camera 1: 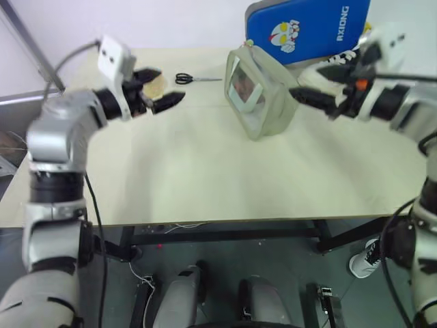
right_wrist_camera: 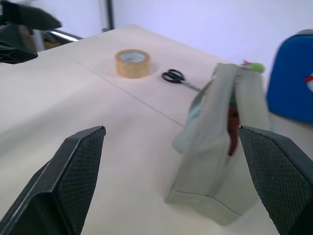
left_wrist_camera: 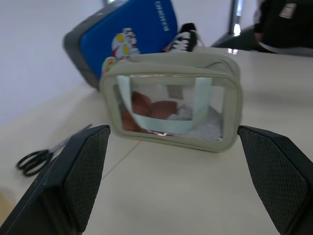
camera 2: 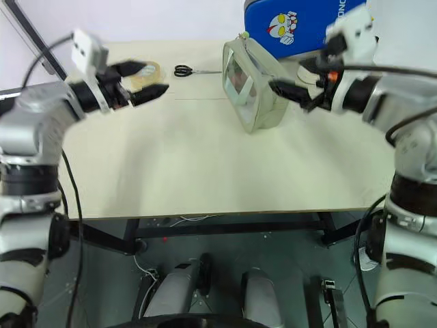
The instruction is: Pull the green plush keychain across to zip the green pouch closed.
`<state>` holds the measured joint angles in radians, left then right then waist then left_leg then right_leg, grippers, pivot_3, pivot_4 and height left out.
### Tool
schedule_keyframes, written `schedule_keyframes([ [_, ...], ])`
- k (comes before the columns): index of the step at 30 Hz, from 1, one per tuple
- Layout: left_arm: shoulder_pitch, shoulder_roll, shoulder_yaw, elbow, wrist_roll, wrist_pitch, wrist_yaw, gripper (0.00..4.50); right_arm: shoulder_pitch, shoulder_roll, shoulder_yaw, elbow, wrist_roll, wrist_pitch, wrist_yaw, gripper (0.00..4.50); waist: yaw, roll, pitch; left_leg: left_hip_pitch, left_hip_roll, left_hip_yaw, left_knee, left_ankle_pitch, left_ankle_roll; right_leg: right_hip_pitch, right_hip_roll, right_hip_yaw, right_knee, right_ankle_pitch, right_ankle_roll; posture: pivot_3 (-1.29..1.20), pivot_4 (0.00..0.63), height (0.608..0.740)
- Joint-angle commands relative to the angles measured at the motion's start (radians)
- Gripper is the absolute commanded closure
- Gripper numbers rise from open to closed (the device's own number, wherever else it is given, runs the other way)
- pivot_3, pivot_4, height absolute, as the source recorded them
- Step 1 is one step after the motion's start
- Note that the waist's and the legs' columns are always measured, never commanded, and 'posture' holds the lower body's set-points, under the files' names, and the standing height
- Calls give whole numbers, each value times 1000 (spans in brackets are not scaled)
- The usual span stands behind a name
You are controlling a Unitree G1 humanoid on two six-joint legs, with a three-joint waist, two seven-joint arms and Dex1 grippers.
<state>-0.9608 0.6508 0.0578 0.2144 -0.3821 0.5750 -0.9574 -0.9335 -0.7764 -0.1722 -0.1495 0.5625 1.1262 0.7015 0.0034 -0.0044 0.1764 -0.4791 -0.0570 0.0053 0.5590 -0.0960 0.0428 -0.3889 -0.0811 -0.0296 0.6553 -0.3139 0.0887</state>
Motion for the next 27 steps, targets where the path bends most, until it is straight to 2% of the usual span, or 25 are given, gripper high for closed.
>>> schedule_keyframes([
  [1,-20,10,-14,58,18,-49,-45,50,-31,2,18,33,-13,-24,-5,20,-1,0,1,0,0,0,0,0,0,0,0,0,0,0,0,0,150,740],
  [10,-41,2,-9,94,27,-95,-44,50,-96,44,86,87,-70,-96,-56,20,-1,0,1,-14,0,0,4,1,0,-9,0,0,5,3,5,0,150,740],
  [13,-1,34,24,20,-23,-29,-56,50,-155,116,146,173,-135,-181,-92,20,-8,0,1,-13,0,0,4,2,-1,-10,0,0,8,3,5,0,150,740],
  [18,121,67,78,-193,-111,94,-18,50,-278,254,256,475,-287,-395,-121,20,-43,1,1,-9,0,0,3,3,-3,-8,1,1,11,3,5,0,150,740],
  [23,196,15,106,-328,-146,151,100,50,-406,341,320,894,-429,-641,-119,20,-34,0,2,-5,0,0,3,4,-4,-4,2,0,11,3,5,0,150,740],
  [27,228,-8,119,-383,-158,160,157,50,-453,382,337,1089,-490,-748,-78,20,-26,1,2,-3,0,0,2,4,-5,-3,3,1,11,3,5,0,150,740],
])
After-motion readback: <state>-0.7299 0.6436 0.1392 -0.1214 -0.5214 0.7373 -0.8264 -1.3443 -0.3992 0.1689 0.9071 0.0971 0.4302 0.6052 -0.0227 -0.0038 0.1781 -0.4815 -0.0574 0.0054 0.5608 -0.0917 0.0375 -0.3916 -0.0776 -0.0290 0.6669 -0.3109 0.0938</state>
